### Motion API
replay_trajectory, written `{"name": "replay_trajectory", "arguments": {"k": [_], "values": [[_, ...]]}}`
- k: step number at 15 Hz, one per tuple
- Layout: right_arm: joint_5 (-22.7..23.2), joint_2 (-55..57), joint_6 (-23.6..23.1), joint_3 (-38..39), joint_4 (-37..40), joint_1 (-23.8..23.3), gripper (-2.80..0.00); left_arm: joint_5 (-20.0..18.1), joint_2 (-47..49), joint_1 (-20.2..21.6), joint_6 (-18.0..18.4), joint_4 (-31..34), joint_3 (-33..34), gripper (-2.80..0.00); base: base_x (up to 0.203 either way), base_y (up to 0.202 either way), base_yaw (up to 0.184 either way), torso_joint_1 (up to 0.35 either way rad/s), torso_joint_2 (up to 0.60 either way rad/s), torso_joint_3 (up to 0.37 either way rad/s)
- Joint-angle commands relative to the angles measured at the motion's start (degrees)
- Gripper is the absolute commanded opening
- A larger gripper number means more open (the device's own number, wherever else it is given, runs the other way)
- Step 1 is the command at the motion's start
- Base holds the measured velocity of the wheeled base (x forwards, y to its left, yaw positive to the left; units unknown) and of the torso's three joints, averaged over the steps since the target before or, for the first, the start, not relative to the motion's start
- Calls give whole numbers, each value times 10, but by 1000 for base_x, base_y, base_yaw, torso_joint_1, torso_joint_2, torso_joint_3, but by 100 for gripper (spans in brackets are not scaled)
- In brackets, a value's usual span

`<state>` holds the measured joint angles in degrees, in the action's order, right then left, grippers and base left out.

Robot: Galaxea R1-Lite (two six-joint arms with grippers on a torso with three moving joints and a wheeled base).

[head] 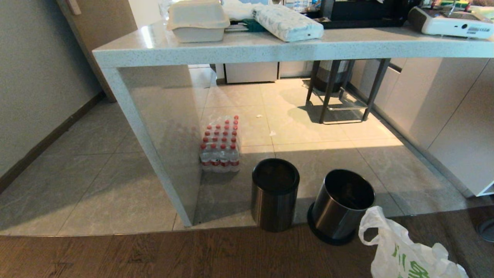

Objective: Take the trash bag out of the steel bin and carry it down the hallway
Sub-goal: Put the trash bag at the door

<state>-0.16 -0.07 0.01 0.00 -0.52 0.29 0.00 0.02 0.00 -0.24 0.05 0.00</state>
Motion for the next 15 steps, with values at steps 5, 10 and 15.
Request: {"name": "replay_trajectory", "arguments": {"k": [5, 10, 15], "values": [[0, -22, 0, 0, -1, 1, -280, 0, 1, 0, 2, 0, 0, -280, 0, 0, 0, 2, 3, 193], [0, -22, 1, 0, -1, 1, -280, 0, 1, 0, 4, 0, -1, -280, 0, 0, 0, 1, 2, 24], [0, -22, 0, 0, -1, 1, -280, 0, 1, 0, -1, 0, 0, -280, 1, 34, -4, 1, 1, 1]]}}
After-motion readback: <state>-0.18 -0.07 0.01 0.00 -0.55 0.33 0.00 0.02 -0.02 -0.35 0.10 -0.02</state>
